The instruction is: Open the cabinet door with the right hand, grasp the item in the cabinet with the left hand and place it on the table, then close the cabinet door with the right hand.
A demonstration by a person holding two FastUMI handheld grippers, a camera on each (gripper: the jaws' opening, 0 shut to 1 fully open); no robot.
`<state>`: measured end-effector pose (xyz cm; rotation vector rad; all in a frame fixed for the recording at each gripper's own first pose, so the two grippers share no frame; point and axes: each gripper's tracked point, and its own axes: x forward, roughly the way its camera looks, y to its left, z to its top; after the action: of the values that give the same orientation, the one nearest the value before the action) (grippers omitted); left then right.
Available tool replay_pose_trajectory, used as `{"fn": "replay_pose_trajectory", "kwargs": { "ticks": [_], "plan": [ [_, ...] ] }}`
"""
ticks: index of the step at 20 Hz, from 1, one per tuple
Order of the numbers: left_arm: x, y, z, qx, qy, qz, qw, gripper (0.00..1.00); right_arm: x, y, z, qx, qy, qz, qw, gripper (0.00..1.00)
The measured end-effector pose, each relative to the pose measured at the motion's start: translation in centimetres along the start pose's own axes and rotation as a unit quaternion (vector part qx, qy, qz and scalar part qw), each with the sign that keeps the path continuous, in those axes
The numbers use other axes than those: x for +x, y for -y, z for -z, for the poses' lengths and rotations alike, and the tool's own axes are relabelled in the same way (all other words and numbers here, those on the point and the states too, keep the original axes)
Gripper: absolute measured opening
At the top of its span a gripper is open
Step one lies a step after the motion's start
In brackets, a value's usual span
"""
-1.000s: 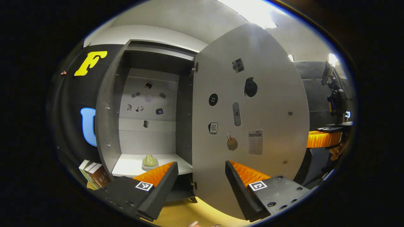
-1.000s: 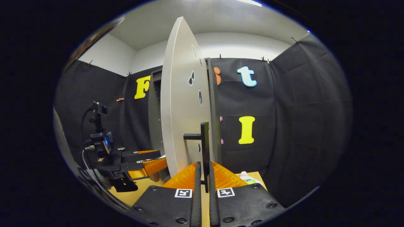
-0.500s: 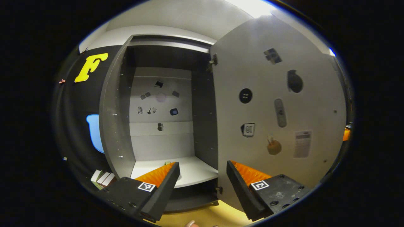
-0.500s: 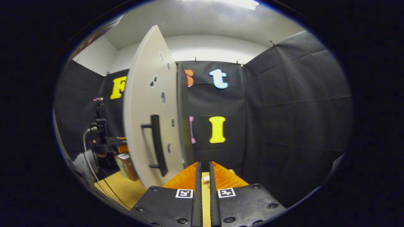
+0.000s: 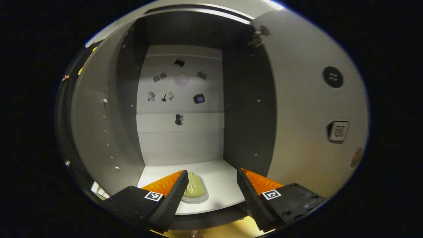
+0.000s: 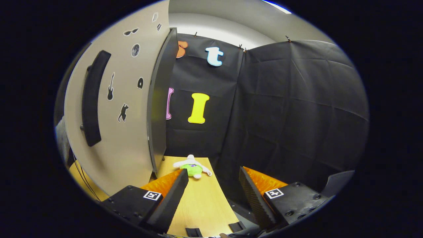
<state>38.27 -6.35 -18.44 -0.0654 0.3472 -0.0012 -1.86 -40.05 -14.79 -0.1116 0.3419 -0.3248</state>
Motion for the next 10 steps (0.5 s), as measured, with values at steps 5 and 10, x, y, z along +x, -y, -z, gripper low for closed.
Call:
{"fn": "replay_pose_trajectory", "kwargs": {
  "ticks": [5,10],
  "plan": [
    [4.7,-2.8,1.9,0.022,-0.053,-0.035,0.998,0.90,1.6,0.4,-0.3,0.011,0.003,0.004,1.000,0.98],
    [7.6,-4.6,4.7,-0.006,-0.112,-0.050,0.992,0.87,2.6,0.5,1.2,0.021,-0.016,0.018,0.999,0.98]
  ]
}}
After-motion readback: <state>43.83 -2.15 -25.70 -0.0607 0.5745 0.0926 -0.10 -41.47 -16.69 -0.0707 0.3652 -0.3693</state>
